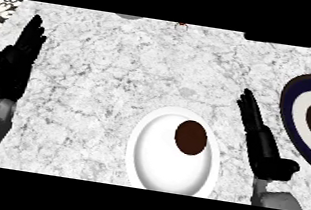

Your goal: Pick the cupcake from the plate and place it in the plate

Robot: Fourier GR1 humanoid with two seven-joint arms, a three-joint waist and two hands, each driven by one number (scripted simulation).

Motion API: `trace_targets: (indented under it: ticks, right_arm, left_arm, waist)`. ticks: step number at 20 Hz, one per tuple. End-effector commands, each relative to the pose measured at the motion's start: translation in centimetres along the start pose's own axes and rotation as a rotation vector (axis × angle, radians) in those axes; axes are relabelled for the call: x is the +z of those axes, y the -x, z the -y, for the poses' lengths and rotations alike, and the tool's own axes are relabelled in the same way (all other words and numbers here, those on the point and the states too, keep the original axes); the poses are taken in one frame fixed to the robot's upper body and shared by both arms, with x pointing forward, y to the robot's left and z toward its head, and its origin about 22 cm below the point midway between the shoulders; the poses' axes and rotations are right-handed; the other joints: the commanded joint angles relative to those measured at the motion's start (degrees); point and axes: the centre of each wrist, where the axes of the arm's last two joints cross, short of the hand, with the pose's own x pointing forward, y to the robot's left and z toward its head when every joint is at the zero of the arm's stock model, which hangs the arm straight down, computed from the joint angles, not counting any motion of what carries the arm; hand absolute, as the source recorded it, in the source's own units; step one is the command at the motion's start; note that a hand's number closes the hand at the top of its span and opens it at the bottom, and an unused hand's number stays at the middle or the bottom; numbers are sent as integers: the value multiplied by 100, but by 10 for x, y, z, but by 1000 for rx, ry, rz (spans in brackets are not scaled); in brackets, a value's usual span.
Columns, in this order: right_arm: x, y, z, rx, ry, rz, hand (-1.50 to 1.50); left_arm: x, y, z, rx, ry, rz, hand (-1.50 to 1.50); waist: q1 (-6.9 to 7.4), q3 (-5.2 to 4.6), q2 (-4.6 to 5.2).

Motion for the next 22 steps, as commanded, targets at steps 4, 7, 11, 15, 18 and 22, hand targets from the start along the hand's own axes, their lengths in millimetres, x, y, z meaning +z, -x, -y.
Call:
trace_targets:
  ticks: [4, 7, 11, 15, 18, 22]
  right_arm:
    - [-10, -66, 42, 150, 315, 210, 150]
    - [13, -49, 123, 723, 334, 7, 150]
    - [23, -59, 92, 488, 876, 170, -150]
    - [55, -76, 27, 412, 869, 271, -150]
    - [91, -101, 21, 485, 824, 229, -150]
    - [107, -97, 18, 616, 685, 31, -150]
  left_arm:
    - [43, 68, 17, 83, 61, -292, 0]
    - [50, 73, 28, 128, 101, -367, 0]
    - [84, 99, 41, 230, 168, -444, 0]
    - [87, 108, 62, 256, 237, -433, 0]
    - [96, 118, 39, 254, 204, -445, 0]
    - [90, 110, 47, 241, 222, -449, 0]
  waist:
    - [-110, -160, 89]
    - [-460, -403, 247]
    - [-199, -160, 74]
    - [-89, -140, 114]
    - [-46, -142, 111]
    - [-6, -148, 133]
